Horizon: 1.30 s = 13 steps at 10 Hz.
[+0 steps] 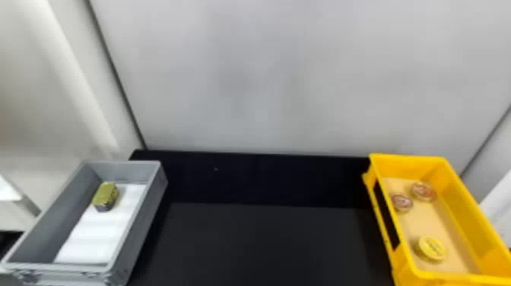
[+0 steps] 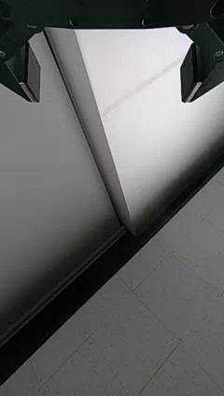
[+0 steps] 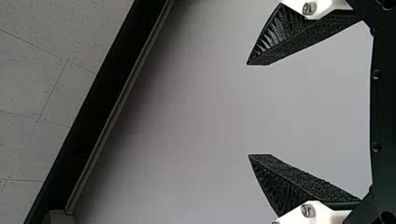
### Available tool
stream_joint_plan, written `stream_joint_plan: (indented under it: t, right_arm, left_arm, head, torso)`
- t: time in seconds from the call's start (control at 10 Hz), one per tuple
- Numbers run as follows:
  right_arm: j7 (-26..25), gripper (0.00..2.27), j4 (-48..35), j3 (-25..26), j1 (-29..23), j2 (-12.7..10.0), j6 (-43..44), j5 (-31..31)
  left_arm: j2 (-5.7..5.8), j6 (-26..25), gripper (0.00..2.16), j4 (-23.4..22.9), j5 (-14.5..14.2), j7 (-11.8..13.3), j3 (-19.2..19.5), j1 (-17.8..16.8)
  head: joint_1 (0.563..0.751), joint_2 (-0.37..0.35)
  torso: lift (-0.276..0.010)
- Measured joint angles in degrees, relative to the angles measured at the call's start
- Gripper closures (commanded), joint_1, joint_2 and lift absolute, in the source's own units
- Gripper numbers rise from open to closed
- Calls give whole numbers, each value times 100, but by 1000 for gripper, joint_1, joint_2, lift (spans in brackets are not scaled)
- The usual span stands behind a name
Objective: Pick up the round yellow can and place it in the yellow rectangular box
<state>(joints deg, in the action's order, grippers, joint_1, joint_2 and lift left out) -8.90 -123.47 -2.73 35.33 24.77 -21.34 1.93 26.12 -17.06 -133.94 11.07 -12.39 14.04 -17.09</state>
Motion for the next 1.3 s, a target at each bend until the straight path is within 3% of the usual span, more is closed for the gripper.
stream_joint_plan:
  t: [1.1, 1.3]
  right_arm:
    - [-628, 157, -140, -64, 178, -97, -740, -2]
    - [-885, 90, -156, -106, 214, -103, -917, -75]
  left_arm:
    - [-4, -69, 140, -4, 9, 60, -6, 14]
    - [-20, -105, 142, -13, 36, 86, -6, 18]
  head:
    - [663, 54]
    - [663, 55]
  torso:
    - [-12]
    - [-15]
